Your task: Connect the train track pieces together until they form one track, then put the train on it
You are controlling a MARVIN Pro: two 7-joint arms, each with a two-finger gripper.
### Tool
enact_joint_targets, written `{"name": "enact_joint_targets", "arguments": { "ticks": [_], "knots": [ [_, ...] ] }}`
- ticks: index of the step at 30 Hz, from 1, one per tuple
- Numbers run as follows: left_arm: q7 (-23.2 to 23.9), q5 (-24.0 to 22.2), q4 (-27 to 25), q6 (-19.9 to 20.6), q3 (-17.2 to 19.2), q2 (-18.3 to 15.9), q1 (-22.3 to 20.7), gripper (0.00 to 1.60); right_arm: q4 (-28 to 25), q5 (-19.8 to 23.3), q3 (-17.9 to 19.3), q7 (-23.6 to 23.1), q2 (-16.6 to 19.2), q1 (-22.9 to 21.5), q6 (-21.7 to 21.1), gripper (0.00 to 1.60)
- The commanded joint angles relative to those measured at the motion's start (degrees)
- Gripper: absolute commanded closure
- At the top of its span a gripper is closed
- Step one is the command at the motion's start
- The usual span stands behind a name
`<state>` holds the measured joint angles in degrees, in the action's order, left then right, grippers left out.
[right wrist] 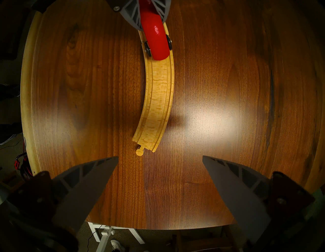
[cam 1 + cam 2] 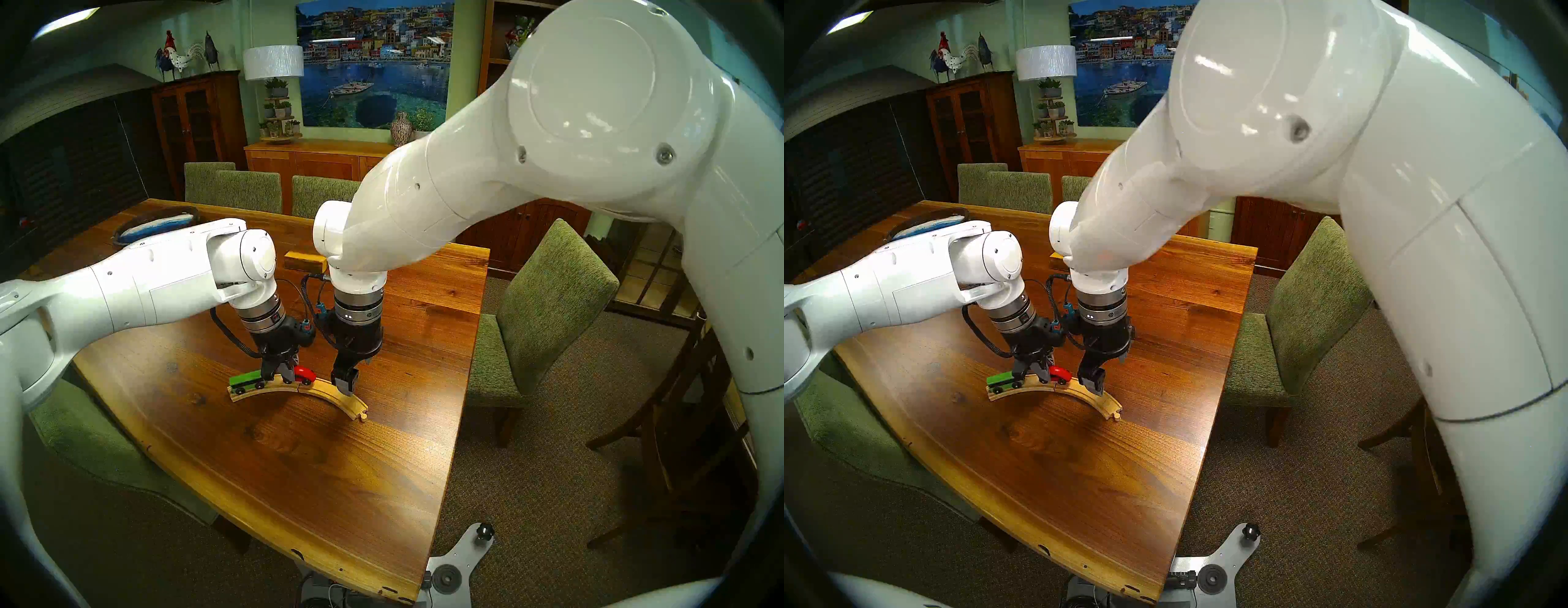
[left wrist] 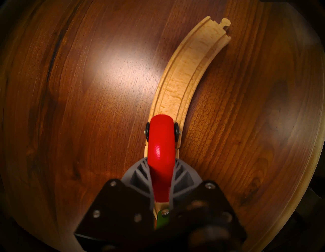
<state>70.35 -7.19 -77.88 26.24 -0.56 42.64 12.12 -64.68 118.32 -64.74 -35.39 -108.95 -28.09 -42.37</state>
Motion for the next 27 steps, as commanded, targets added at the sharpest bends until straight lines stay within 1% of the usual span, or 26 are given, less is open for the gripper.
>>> {"name": "enact_joint_targets", "arguments": {
  "ticks": [1,27],
  "knots": [
    [0.18,0.21,0.62,0.1,1.08,0.41,-2.0,1.6,0.9,0.01,0.08,0.11,0.62,-1.38,0.09,0.0],
    [-0.52,0.78,1.99,-0.47,0.46,0.94,-0.83,1.6,0.89,-0.01,0.1,0.13,0.64,-1.38,0.08,0.0]
  ]
}}
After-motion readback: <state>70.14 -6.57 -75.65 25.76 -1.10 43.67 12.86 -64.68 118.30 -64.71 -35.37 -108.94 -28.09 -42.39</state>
